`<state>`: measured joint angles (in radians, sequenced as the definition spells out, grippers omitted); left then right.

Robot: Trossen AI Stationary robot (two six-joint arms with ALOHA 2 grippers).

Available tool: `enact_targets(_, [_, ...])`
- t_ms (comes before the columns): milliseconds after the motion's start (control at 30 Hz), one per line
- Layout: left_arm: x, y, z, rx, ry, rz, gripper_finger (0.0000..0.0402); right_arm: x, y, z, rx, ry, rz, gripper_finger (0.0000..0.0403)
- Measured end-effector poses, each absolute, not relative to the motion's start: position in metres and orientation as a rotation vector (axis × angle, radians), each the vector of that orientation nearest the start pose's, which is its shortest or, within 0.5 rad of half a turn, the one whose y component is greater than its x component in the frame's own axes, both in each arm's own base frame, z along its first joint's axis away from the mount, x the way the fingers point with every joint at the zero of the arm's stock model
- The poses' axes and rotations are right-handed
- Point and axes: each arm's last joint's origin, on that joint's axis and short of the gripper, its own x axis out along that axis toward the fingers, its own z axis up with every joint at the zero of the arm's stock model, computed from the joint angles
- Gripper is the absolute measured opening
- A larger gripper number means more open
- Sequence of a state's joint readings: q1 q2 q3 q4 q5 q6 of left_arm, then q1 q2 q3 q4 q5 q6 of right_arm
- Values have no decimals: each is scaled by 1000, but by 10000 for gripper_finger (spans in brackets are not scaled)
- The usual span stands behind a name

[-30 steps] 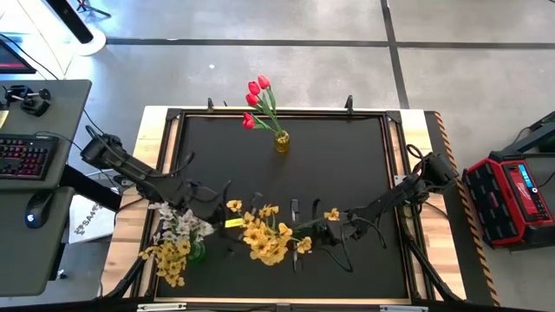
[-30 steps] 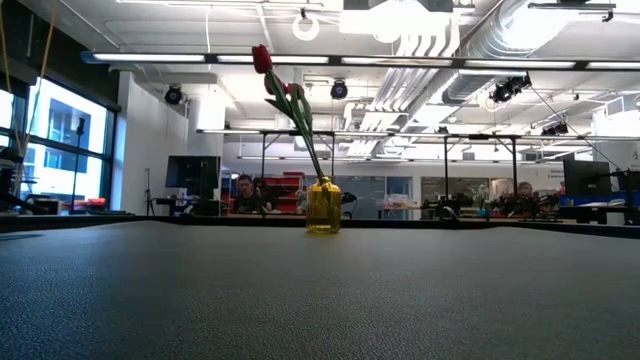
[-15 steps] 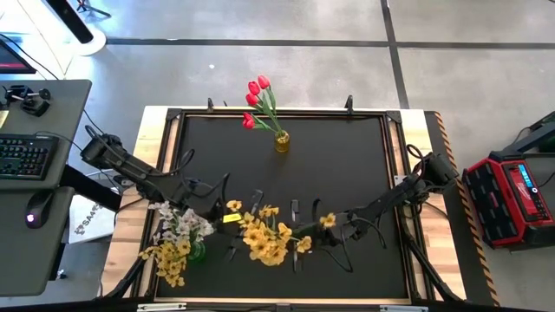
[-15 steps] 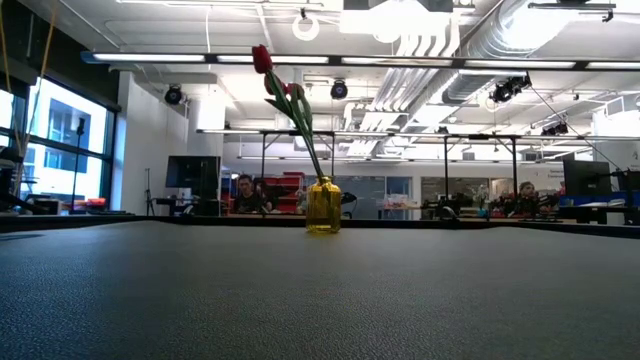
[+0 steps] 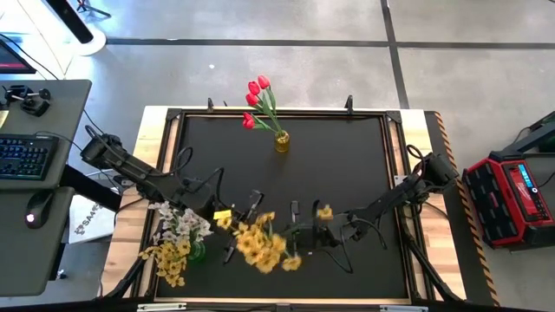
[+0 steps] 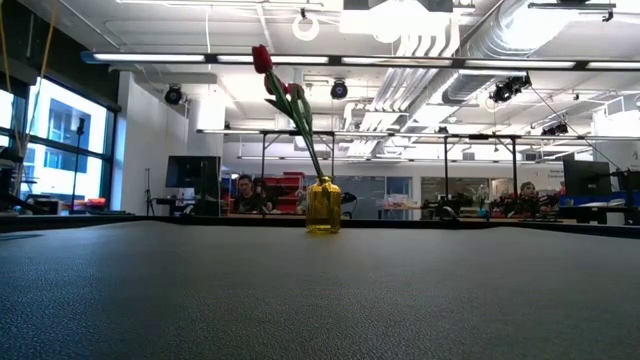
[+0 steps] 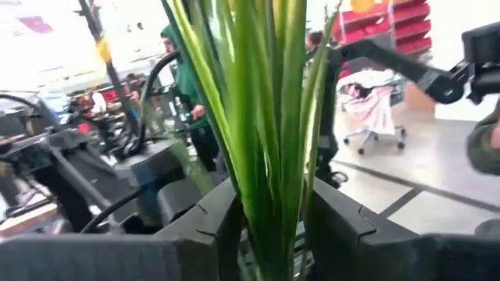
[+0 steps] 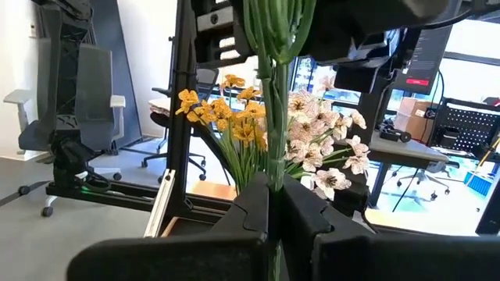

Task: Sort flowers into vase by color
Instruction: Put the yellow flowers into the green vase

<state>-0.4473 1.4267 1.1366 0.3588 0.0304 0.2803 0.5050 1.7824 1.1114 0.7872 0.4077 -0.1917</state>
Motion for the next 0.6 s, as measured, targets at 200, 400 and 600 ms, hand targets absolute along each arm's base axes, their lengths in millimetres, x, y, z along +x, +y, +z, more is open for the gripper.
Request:
enact_targets(200, [284,-138,380,262,-14,-471,141,353,185,267,-141,-115,81,0])
enact_targets(400, [271,-146,402,288,157,-511,197,352,187,268,-152,-121,75,0])
enact_targets(600, [274,-146,382,320,292,-398,223,352,187,269,-147,-132,74,0])
